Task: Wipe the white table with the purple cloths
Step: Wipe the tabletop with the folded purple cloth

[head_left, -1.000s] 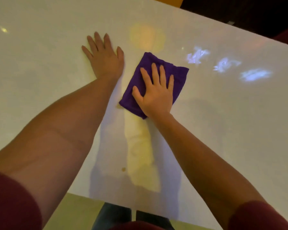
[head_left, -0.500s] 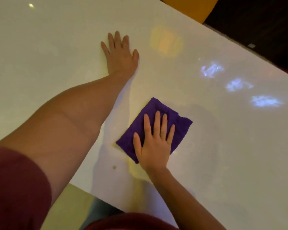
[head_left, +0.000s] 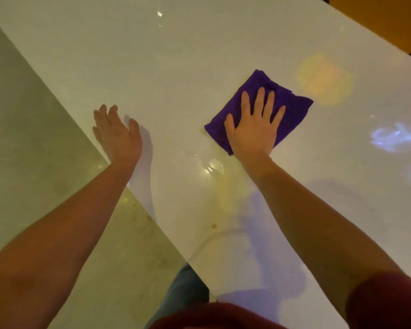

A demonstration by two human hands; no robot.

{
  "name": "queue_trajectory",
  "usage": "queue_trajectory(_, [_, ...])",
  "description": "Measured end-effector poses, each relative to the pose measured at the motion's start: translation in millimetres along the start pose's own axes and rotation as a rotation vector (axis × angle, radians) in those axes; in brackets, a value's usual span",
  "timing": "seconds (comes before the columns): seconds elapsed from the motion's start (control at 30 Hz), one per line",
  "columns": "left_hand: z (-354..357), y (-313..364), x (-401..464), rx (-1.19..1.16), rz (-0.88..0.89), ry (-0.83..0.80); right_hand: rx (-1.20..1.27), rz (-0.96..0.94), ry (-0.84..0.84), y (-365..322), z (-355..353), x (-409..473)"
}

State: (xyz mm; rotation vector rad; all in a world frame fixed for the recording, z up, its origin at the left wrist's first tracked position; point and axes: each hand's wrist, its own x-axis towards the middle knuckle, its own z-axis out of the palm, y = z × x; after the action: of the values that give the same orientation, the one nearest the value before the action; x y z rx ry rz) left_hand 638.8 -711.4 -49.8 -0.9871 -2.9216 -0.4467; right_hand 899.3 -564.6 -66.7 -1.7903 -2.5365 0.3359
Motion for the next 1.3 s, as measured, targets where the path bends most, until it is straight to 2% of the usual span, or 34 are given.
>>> queue_trajectory(0.13, [20.3,-30.2,-22.1,0.098,-0.046,-0.129,-0.012,-0.041,0.004,15.6,4.4,-51.5])
queue_trajectory(0.3, [26.2,-35.3,-22.8,0.079,-0.028,-0.096,-0.016,0.003,-0.036,39.9,16.3,-194.9])
queue_trajectory(0.43, [25.2,-33.5,-21.7,0.077,-0.023,-0.113,-0.028,-0.001,-0.073,6.4,29.2,-261.6])
queue_trajectory(0.53, [24.7,-33.4,-22.4,0.073,-0.025,-0.093,-0.022,-0.093,-0.070,-28.5,34.4,-245.6])
queue_trajectory(0.67, [28.5,-35.8,-21.5,0.035,-0.045,-0.072,0.025,-0.200,-0.025,-76.0,37.0,-172.6])
queue_trajectory(0.87, [35.5,-37.4,-19.1,0.047,-0.042,-0.023,0.023,-0.224,0.015,-137.4,36.8,-42.8])
queue_trajectory(1.03, [32.3,-36.4,-20.1,0.094,-0.031,-0.050,-0.015,-0.193,0.011,-159.4,37.8,18.8])
queue_trajectory(1.17, [27.5,-35.6,-18.8,0.104,-0.033,-0.094,-0.039,-0.185,0.049,-153.4,39.5,2.5])
queue_trajectory(1.3, [19.9,-35.5,-21.1,0.096,-0.028,-0.131,-0.081,-0.178,0.057,-128.2,40.9,-88.1])
